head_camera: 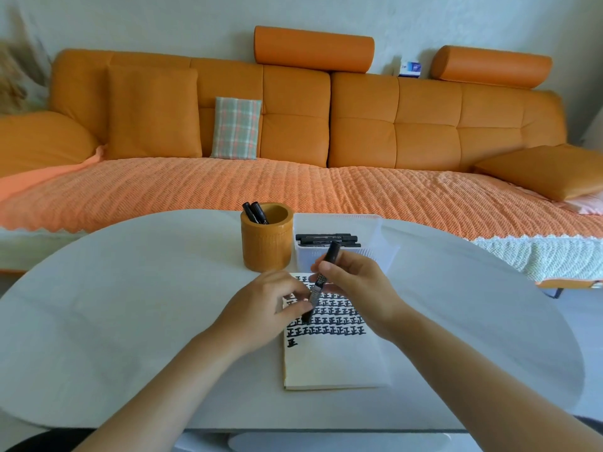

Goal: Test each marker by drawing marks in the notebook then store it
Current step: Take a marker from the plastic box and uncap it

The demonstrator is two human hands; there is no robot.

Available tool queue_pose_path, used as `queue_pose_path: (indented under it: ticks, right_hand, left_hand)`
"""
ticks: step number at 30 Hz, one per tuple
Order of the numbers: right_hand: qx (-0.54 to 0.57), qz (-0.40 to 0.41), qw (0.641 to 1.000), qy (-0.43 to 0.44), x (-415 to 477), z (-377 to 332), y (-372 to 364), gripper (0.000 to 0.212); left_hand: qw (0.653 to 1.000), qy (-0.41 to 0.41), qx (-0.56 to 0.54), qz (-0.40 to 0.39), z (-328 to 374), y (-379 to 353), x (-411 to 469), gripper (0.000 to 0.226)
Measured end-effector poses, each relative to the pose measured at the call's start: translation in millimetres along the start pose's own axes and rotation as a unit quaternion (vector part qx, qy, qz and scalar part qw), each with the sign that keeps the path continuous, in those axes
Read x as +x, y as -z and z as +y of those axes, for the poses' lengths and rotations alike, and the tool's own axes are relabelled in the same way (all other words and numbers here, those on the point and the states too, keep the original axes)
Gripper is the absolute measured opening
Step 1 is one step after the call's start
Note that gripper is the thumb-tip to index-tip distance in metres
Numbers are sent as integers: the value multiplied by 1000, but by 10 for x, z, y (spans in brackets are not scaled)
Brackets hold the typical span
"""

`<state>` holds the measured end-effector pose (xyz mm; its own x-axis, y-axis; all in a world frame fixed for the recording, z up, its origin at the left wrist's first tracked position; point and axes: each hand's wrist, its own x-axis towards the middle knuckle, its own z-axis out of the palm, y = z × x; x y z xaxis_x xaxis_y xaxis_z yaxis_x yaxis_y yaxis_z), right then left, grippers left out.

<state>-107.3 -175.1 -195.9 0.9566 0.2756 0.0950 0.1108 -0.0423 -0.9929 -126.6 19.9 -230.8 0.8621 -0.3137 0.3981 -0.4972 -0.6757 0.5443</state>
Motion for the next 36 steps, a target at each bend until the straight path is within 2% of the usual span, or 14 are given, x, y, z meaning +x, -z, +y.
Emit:
queue_pose_path:
  ticks: [2,4,6,7,8,10,13,16,19,23,36]
  right_hand:
    - [-57,-14,998,37,4,-19,-30,13]
    - [-214,-26,974,76,-9,-41,-28,18]
    - [-427,-41,893,136,-12,-14,-3,23]
    - [-502,-51,850,152,-20,15,-2,25]
    - [-534,-57,829,152,-38,30,-11,26]
    - [-535,-72,831,134,-52,76,-31,29]
    - [-539,-97,825,141,-37,138,-63,36]
    - [-547,-119,814,154,-25,166,-69,33]
    - [-576,-127,787,183,-28,200,-77,28]
    - [-618,-98,750,215,-29,220,-80,27]
    - [-627,-86,754,178,-57,270,-148,30]
  left_hand:
    - [1000,-3,5,17,0,26,3,14]
    - [999,8,9,50,-34,83,1,13]
    - [997,19,9,76,-57,133,-7,16]
    - [997,21,6,78,-50,149,-13,19]
    - [997,18,4,71,-41,157,-22,22]
    - [999,1,18,38,-17,155,-40,26]
    - [999,-12,53,2,-6,135,-54,18]
    - [997,-15,77,-7,-10,106,-54,13]
    - [995,-25,95,-13,-28,83,-53,15]
    - [996,-17,80,-17,-52,80,-54,14]
    - [999,-1,25,-45,-108,58,-74,17]
